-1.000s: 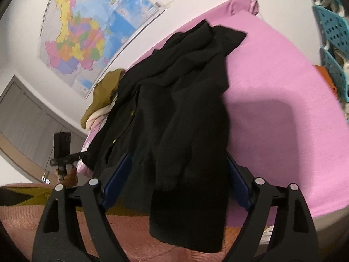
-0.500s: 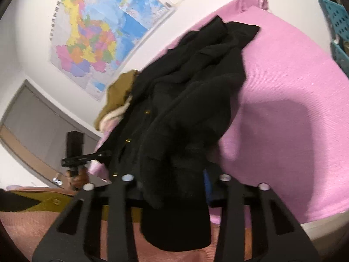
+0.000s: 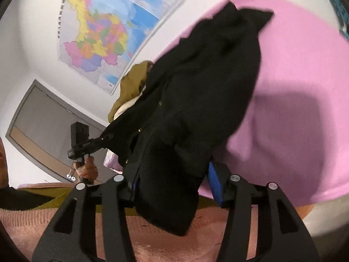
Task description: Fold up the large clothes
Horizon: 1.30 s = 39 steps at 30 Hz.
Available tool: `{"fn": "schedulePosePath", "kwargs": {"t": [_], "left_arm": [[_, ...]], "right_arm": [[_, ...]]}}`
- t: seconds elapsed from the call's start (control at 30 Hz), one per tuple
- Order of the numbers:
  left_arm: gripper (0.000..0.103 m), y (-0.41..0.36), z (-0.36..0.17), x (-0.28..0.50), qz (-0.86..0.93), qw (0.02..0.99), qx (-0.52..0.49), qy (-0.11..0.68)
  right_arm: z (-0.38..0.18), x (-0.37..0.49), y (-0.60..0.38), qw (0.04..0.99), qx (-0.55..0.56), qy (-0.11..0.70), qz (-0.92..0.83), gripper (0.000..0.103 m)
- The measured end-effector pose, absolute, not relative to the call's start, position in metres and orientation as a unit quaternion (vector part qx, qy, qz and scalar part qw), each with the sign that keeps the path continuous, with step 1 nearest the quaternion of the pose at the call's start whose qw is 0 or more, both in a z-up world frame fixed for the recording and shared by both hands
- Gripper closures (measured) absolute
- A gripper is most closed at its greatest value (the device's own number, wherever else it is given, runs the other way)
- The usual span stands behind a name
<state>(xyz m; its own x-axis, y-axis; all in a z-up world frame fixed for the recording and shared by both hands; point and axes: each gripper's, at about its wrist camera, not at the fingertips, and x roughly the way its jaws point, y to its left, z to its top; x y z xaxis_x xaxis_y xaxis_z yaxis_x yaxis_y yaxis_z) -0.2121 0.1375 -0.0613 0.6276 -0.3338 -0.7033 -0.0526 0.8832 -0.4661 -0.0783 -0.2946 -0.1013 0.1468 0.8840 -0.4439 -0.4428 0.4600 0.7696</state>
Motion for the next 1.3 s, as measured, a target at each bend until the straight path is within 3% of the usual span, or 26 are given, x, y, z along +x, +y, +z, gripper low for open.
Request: {"fn": "schedulePosePath", "kwargs": {"t": [0.07, 0.13, 0.2, 0.23, 0.3, 0.33, 0.4, 0.53, 0.8, 1.0, 1.3], "left_arm": [[0.092, 0.139, -0.072, -0.212, -0.096, 0.869, -0.232, 0.426], [0.083, 0.138, -0.084, -0.208, -0.096, 0.861, -0.233, 0.443], [0.06, 0.135, -0.094, -0.205, -0.097, 0.853, -0.23, 0.459], [0.059, 0.134, -0.098, -0.205, -0.101, 0.853, -0.228, 0.458], [0.052, 0.132, -0.098, -0.205, -0.117, 0.856, -0.227, 0.45], [0.052, 0.131, -0.098, -0.205, -0.116, 0.857, -0.226, 0.449], [0.094, 0.131, -0.1, -0.203, -0.114, 0.854, -0.228, 0.453], [0.095, 0.14, -0.081, -0.207, -0.115, 0.863, -0.257, 0.42], [0.095, 0.147, -0.011, -0.238, -0.148, 0.902, -0.246, 0.321], [0.095, 0.162, -0.034, -0.228, -0.143, 0.88, -0.285, 0.351], [0.095, 0.177, -0.019, -0.209, -0.15, 0.877, -0.285, 0.356]], "right_arm": [[-0.108, -0.077, -0.293, 0.711, 0.248, 0.469, 0.462, 0.047], [-0.109, -0.077, -0.294, 0.707, 0.257, 0.468, 0.464, 0.044], [-0.108, -0.078, -0.294, 0.703, 0.264, 0.466, 0.467, 0.041], [-0.108, -0.079, -0.293, 0.705, 0.261, 0.466, 0.468, 0.041], [-0.108, -0.081, -0.291, 0.701, 0.263, 0.466, 0.472, 0.052], [-0.107, -0.081, -0.291, 0.701, 0.263, 0.465, 0.473, 0.071], [-0.101, -0.083, -0.288, 0.704, 0.271, 0.448, 0.48, 0.079], [-0.068, -0.092, -0.296, 0.727, 0.288, 0.389, 0.487, 0.088], [0.0, -0.117, -0.312, 0.752, 0.283, 0.281, 0.525, 0.09], [-0.03, -0.105, -0.307, 0.742, 0.3, 0.344, 0.491, 0.09], [-0.008, -0.084, -0.3, 0.75, 0.298, 0.338, 0.484, 0.089]]}}
